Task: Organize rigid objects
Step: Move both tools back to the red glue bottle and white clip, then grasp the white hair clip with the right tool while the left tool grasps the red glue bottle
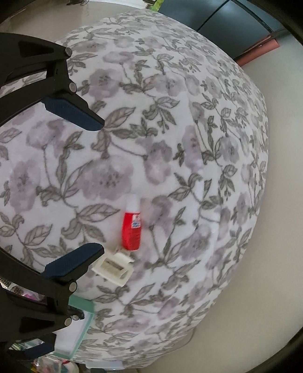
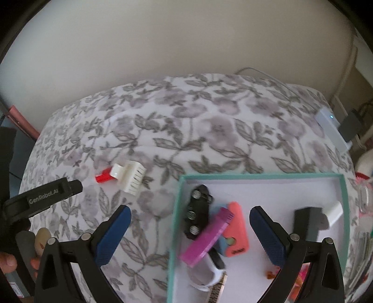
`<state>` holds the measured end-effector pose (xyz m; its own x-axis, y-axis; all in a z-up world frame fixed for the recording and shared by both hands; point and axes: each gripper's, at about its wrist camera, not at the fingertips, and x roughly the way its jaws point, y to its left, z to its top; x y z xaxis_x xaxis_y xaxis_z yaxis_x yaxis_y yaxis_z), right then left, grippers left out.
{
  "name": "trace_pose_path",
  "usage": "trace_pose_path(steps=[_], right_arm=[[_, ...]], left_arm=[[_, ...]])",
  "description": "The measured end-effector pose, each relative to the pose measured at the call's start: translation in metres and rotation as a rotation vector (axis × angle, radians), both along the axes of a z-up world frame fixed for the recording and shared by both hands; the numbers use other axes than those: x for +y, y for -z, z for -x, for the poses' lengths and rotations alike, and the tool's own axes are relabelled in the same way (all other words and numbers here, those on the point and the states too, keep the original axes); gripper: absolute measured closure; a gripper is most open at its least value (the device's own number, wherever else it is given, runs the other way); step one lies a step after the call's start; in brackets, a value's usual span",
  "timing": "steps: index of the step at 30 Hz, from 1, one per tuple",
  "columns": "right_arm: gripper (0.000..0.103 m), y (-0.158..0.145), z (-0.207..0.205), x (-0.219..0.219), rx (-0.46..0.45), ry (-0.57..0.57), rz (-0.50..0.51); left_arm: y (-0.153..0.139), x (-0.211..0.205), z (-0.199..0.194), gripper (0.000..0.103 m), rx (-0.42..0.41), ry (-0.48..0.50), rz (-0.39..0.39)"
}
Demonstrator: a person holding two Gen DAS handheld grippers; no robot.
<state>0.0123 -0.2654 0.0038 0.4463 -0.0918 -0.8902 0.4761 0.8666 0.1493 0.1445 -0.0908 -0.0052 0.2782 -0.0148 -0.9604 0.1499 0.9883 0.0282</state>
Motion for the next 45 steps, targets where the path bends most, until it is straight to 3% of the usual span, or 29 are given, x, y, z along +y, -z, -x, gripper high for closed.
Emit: trace_pose_path(steps=[5,10,21,29,40,45], right_arm=[[0.000,0.001,-0.022,0.013,-0.028,-0.052,0.004],[0.000,0.006,-0.051,0.021,-0.030,-0.085,0.029],[0.003,0.042,-0.098,0.040,0.004,-0.116,-0.038],[0.007,0.060,-0.114,0.040,0.006,-0.074,-0.088],[0.021,0.075,-0.117,0.038,0.007,-0.040,-0.112],[0.035,0.071,-0.114,0.032,-0.013,-0.029,-0.125]], left_arm=[[0.004,0.003,-0.015,0.006,-0.010,0.010,0.007],[0.027,0.005,-0.028,0.006,0.022,0.015,-0.002],[0.045,0.039,-0.050,0.006,0.040,-0.124,0.022],[0.048,0.046,-0.055,0.006,0.041,-0.136,0.048],[0.060,0.051,-0.055,0.006,0.059,-0.155,0.076],[0.063,0.039,-0.052,0.006,0.059,-0.129,0.105]])
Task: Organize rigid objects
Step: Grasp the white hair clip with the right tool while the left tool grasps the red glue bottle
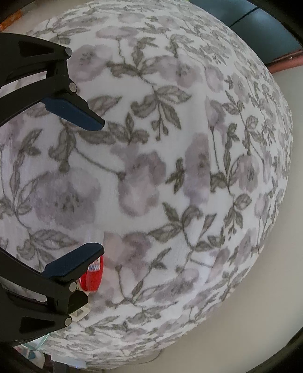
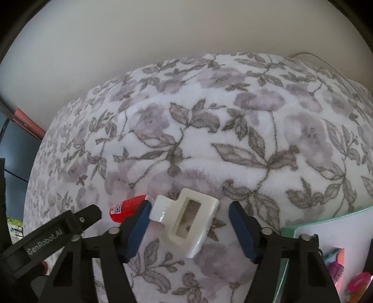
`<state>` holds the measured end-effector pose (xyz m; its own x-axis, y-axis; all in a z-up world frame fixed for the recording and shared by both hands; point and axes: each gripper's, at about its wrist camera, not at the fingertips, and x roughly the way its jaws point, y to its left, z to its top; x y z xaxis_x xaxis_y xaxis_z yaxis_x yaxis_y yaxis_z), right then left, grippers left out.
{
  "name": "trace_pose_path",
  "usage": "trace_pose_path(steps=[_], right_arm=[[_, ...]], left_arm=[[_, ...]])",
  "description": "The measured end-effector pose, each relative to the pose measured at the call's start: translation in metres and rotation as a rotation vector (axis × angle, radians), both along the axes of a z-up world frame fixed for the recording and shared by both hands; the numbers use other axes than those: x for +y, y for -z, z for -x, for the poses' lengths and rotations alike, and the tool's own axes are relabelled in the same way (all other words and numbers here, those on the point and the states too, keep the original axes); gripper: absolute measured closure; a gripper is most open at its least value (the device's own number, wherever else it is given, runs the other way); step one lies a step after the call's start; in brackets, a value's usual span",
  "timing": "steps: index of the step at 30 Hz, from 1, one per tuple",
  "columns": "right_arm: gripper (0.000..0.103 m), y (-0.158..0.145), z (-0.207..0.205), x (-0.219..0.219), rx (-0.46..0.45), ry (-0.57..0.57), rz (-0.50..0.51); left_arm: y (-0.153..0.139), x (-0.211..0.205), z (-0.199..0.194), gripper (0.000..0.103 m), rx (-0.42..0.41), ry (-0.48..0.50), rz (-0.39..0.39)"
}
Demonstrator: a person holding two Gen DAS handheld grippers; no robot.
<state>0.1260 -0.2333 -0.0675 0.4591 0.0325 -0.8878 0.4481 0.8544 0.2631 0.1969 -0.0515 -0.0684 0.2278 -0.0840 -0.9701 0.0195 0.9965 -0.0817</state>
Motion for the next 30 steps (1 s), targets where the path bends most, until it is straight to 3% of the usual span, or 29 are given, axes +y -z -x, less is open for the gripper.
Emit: trace_pose_path(steps=[11,21,30], right_arm=[[0.046,-0.002,0.013,-0.007,-0.015,0.004,0.001],[0.046,-0.006,0.028,-0.018,-0.051,0.027,-0.016],[0.046,-0.010,0.034,-0.024,-0.078,0.032,-0.040]], left_arm=[[0.003,-0.023,0.004,0.006,-0.016,0.043,0.097],[0.000,-0.043,0.006,0.006,-0.052,0.084,0.168],[0.002,-0.064,0.009,0.006,-0.075,0.143,0.179]])
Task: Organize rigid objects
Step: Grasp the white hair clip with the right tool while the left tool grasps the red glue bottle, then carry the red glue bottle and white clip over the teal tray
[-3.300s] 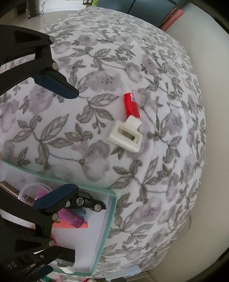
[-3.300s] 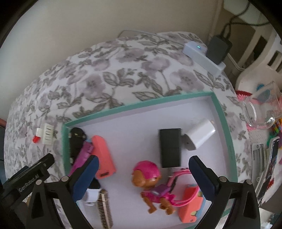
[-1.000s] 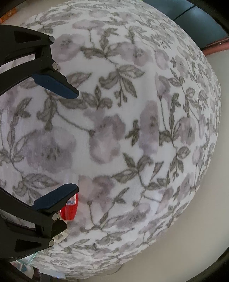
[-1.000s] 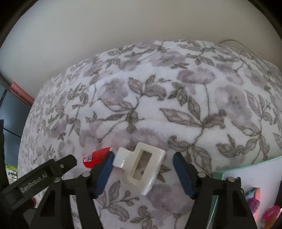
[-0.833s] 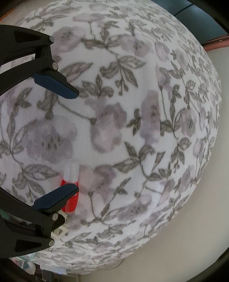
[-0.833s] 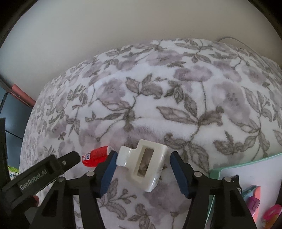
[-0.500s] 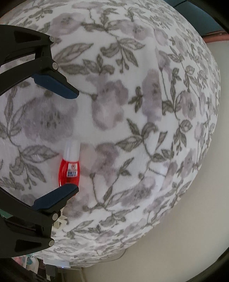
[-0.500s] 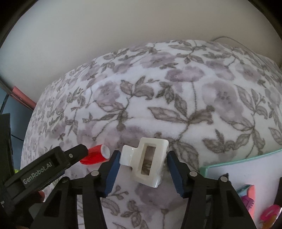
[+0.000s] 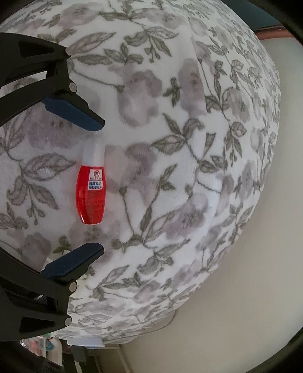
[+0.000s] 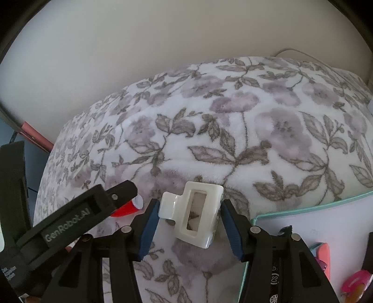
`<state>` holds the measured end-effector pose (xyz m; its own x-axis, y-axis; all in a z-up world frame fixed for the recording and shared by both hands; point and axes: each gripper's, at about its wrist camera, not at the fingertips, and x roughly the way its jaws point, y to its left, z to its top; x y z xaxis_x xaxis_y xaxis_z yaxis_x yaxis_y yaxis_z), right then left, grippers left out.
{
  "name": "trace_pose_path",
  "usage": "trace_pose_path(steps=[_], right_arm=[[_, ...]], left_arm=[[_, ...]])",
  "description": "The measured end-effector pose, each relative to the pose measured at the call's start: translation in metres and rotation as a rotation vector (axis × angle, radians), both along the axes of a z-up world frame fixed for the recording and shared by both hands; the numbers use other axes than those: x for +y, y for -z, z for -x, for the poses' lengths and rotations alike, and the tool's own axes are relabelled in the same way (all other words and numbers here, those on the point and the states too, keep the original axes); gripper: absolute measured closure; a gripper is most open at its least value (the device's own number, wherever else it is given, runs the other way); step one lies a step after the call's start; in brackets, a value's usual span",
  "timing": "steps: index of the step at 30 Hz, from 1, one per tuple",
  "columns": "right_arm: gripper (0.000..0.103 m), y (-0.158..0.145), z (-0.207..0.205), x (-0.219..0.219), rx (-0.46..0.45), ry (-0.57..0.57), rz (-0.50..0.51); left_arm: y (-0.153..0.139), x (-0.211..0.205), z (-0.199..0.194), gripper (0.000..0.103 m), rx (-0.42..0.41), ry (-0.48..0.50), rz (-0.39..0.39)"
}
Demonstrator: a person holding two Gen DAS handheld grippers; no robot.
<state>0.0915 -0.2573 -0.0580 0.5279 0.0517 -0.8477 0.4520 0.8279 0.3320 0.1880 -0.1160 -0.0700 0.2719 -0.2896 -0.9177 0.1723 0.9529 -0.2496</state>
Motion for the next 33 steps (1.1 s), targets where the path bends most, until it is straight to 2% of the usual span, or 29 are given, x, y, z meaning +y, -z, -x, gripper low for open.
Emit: trace_pose_path(steps=[10,17,33], right_arm=[[0.046,-0.0002,0.0004,0.0005,0.001,-0.012,0.006],[0.046,0.0006,-0.0007,0.0031,0.010,-0.022,0.023],[0.046,0.0002,0.0001,0.0016,0.006,-0.017,0.002]], left_arm=[[0.0036,0.0013,0.0012,0.007,-0.007,0.001,-0.006],[0.0031,0.0016,0.0013,0.024,-0.017,0.010,-0.048],[0.0004,0.0059,0.0012,0.024,0.013,0.008,-0.071]])
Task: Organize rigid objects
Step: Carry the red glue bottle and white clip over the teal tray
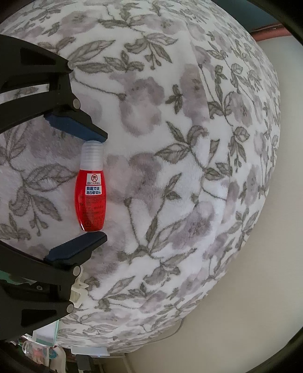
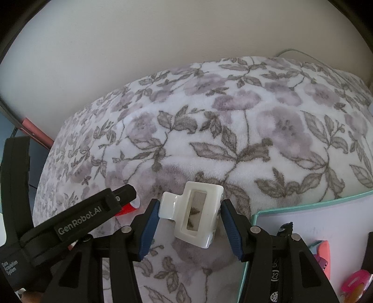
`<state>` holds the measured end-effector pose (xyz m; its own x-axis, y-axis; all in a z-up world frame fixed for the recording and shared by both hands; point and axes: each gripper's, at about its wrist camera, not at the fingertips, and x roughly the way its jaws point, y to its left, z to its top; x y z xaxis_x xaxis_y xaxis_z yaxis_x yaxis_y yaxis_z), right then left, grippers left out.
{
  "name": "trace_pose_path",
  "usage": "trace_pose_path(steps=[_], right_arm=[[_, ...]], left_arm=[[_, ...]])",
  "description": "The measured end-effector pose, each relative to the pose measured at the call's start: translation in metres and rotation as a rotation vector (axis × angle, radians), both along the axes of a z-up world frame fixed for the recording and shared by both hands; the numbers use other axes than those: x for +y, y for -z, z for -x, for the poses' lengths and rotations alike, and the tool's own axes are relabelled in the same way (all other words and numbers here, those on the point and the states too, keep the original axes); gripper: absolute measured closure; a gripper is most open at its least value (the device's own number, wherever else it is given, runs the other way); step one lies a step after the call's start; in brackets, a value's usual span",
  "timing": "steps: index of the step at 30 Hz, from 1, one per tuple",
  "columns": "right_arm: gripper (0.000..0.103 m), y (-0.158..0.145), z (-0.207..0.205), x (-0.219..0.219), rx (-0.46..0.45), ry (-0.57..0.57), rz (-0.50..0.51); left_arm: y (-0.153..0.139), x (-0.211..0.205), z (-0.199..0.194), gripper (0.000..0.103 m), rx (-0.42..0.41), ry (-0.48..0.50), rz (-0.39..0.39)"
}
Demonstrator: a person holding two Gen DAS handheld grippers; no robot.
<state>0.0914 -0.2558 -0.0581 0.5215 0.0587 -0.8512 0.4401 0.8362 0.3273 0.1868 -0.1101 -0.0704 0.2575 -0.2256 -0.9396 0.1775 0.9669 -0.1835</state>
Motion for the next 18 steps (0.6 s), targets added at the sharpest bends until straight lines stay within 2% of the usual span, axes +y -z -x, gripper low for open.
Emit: trace_pose_path(steps=[10,18], right_arm=[[0.046,-0.002,0.002,0.001,-0.001,-0.009,0.006],[0.046,-0.021,0.010,0.004,-0.020,-0.009,0.012]], left_arm=[[-0.010,0.009,-0.001,0.024,-0.013,-0.034,0.008],[-0.031,0.013,0.006,0.024,-0.046,-0.041,0.007]])
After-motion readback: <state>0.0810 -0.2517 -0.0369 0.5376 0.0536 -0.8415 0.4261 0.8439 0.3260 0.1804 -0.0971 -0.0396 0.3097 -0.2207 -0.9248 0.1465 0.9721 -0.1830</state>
